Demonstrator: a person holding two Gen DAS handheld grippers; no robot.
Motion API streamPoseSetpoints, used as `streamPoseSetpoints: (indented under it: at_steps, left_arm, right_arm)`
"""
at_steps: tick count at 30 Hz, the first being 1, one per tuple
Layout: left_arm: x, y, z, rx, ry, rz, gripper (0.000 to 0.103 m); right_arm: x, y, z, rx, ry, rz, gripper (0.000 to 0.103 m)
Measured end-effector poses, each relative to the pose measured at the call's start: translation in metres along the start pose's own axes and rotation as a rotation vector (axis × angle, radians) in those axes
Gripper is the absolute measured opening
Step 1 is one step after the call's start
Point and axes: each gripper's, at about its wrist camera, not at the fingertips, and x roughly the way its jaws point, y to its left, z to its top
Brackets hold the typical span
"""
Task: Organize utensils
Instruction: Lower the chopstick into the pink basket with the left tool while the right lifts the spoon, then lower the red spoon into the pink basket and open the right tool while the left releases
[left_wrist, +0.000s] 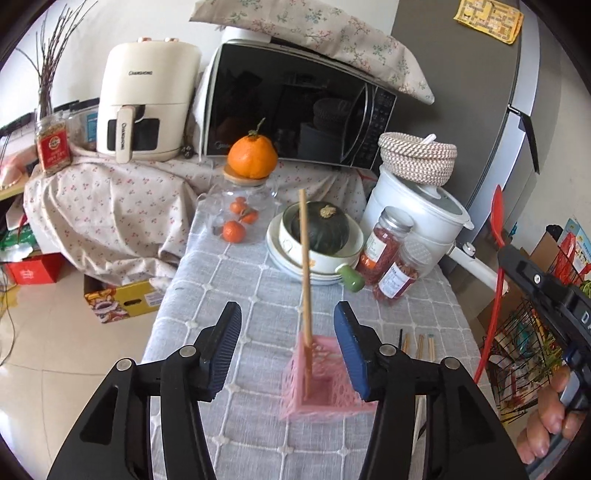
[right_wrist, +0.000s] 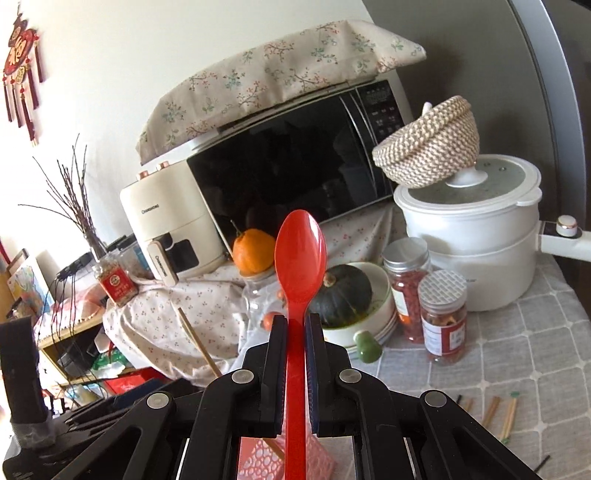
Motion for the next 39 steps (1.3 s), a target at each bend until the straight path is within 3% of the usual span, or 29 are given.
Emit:
streamPoseSetpoints:
  at_steps: [3,8,19,28,32,37,39]
  left_arm:
    - [-0.002,0.014,-0.007,-0.007,0.072,0.04,0.058]
    - [0.008,0.034,-0.012,-0.053,0.123,0.038,0.058]
    - [0.022,0.036,-0.013,-0.01,0.12,0.042,0.058]
    - [0.022,0.03,-0.015,0.001,0.076,0.041,0.058]
    - [0.019,0.03,-0.014,-0.007,0.049,0.039,0.058]
    - [0.022,0.03,-0.016,-0.011,0.069,0.032,0.058]
    - [0.021,0.029,-0.017,-0.01,0.08,0.023,0.058]
  right_arm:
    - [0.01,0.008,-0.001,-0.006,-0.021,-0.008,0.007]
    - [0.032,0.015,-0.009,-0.017,-0.023,-0.014,0.007]
    - [0.087,0.02,-0.034,-0.063,0.005,-0.015,0.007]
    - [0.096,0.017,-0.046,-0.097,0.027,0.002,0.007]
    - [0.097,0.012,-0.052,-0.063,0.073,0.035,0.012]
    - [0.092,0.013,-0.057,-0.079,0.131,0.062,0.014]
    - [0.085,0.012,-0.054,-0.074,0.15,0.077,0.025]
